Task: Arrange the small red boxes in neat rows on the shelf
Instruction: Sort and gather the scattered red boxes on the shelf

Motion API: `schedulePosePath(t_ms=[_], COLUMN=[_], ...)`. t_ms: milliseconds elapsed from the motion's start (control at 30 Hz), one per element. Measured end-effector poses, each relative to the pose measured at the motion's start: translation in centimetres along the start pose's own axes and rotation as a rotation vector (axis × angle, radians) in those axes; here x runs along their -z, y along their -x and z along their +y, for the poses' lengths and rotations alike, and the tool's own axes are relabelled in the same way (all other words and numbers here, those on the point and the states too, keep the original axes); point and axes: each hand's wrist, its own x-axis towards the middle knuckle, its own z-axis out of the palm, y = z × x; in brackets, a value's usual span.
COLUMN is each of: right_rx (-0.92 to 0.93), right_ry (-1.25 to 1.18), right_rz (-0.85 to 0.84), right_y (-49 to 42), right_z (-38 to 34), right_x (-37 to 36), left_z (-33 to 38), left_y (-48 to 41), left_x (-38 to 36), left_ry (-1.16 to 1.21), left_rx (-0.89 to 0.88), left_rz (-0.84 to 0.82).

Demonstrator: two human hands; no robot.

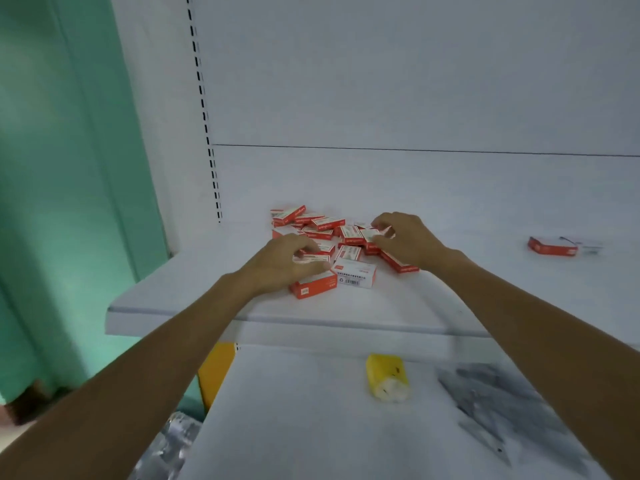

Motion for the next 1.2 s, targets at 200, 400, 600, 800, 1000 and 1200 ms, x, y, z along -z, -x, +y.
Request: schedulePosePath(t_ms=[200,400,600,800,1000,1200], right_rx=[-0.102,-0.03,-0.047,-0.117,-0.341,-0.508], right_ry=[-0.143,-0.028,-0.026,0.077,0.166,0.265], right_rz=[-0.061,-0.219,-0.164,-0.048,0.034,0.151], right_y=[1.4,3.4,4.0,7.3,13.7,18.8], right_z=[-1.0,-2.4,-2.1,0.7,6.1,10.2], right_x=[0.1,-1.9,-1.0,3.1,9.1,14.4], left_z=[-0.4,-1.3,0.5,4.9,10.8,17.3], left_y=[0.6,1.3,1.1,-0.8,-3.3,-5.5], left_x=[-0.6,-1.3,-1.3,-2.5,-7.3,-12.1], left_ry=[-0.137,-0.092,-0.071,-0.088,-0.035,0.005], left_rx=[0.041,0.04,-0.053,-0.155,-0.271,-0.392], left_rz=[-0.074,-0.032,0.042,0.005,-0.055,-0.172])
